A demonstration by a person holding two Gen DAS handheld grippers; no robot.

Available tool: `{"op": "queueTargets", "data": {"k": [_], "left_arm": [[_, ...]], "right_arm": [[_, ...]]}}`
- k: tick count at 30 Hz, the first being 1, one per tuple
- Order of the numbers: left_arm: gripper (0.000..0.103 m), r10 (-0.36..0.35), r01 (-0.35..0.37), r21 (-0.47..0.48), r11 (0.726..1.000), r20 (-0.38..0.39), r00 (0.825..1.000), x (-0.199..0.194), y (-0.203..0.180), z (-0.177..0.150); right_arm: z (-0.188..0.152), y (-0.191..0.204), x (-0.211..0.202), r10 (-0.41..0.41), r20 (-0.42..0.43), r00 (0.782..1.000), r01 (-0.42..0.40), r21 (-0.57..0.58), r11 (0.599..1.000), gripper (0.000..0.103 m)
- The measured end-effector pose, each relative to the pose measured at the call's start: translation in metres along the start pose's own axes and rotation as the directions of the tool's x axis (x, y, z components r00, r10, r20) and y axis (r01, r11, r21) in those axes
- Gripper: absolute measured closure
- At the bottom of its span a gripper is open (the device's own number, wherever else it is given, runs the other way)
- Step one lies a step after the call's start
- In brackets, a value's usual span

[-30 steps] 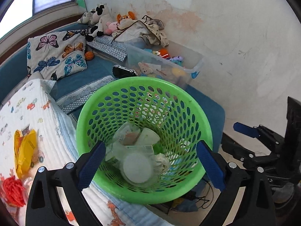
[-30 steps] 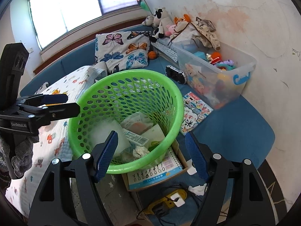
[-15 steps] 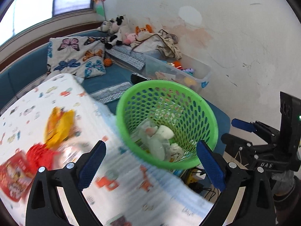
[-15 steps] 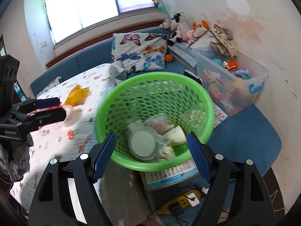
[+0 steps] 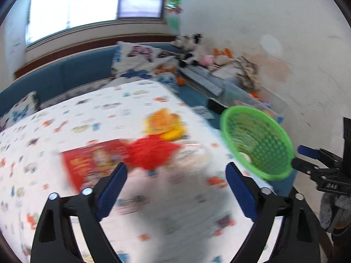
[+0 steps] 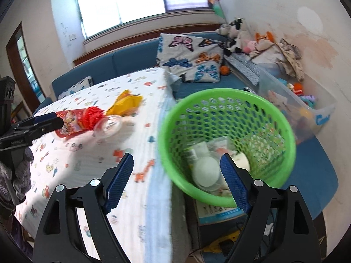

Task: Collect trash
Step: 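Grasp the red printed paper cup with the left gripper while the right gripper approaches the jelly cup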

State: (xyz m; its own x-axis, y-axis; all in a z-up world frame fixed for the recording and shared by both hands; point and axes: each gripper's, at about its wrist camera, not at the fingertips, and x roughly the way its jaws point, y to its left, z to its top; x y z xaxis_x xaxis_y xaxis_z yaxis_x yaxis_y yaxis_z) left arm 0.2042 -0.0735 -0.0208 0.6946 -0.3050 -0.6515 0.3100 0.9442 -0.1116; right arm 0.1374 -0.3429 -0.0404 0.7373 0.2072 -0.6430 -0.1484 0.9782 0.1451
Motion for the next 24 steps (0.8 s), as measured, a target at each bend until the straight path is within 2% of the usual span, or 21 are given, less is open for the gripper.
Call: {"op": "queueTargets", "data": {"k": [6, 9, 11, 16, 24], "left_arm": [[0.023, 0.127, -0.124, -0.095, 0.988, 0.030, 0.991, -0.016, 0.060, -0.011], [0.025, 0.151, -0.148, -0.130, 0.980, 0.012, 0.988, -0.013, 0.084, -0.015], [0.030, 0.122, -0.122, -0.154, 0.980, -0.014, 0.992, -0.005, 0.099, -0.018], [0.032, 0.076, -0.084, -0.201, 0.976, -0.050, 0.996, 0.014, 0.120, -0.021], [0.041, -0.026, 0.018, -0.190, 0.982, -0.040, 0.999, 0.032, 0.118, -0.017]], "right_arm": [[0.007, 0.031, 0.008, 0.033, -0.004, 0.999, -0.033, -0.047, 0.998, 0.022], [0.011, 0.044, 0.014, 0.050, -0.012, 0.999, -0.051, -0.069, 0.996, 0.022], [0.013, 0.053, 0.017, 0.059, -0.015, 0.998, -0.060, -0.081, 0.995, 0.022], [0.019, 0.076, 0.030, 0.086, -0.032, 0.996, -0.089, -0.108, 0.990, 0.022], [0.027, 0.098, 0.056, 0.107, -0.068, 0.992, -0.115, -0.127, 0.985, 0.022]]}}
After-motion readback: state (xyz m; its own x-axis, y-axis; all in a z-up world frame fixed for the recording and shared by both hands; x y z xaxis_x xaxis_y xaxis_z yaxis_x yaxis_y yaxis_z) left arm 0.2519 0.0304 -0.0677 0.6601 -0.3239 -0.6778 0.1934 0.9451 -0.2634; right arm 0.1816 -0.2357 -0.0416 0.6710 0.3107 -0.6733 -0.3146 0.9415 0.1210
